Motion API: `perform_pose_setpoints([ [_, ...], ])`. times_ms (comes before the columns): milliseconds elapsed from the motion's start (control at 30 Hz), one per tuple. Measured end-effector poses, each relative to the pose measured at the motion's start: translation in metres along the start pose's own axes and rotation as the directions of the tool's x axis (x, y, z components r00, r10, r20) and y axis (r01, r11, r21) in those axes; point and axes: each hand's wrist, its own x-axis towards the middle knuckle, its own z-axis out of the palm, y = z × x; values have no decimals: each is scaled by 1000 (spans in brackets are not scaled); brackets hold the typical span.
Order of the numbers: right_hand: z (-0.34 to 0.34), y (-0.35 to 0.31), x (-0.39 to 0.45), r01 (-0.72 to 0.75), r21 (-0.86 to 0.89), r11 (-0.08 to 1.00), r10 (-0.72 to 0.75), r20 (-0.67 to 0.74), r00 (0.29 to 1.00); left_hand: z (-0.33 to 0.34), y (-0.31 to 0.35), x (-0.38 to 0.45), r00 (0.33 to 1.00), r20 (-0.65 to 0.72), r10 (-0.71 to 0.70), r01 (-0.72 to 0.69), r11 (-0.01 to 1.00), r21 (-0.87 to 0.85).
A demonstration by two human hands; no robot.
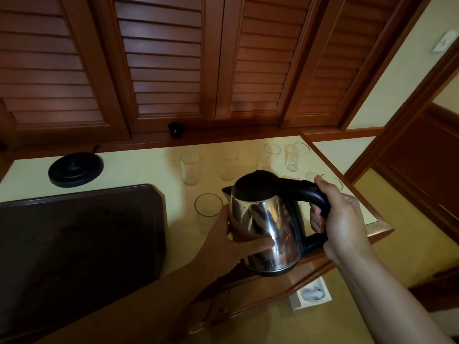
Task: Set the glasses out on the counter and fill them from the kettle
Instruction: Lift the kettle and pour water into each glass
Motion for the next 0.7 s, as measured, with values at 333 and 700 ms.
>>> perform_pose_setpoints([
  [333,-27,-14,0,16,35,999,-12,-114,993,27,26,9,997,80,16,-16,1000,4],
  [700,-56,-24,7,38,-112,993,-55,-151,987,64,23,29,975,218,48,-23,993,-116],
])
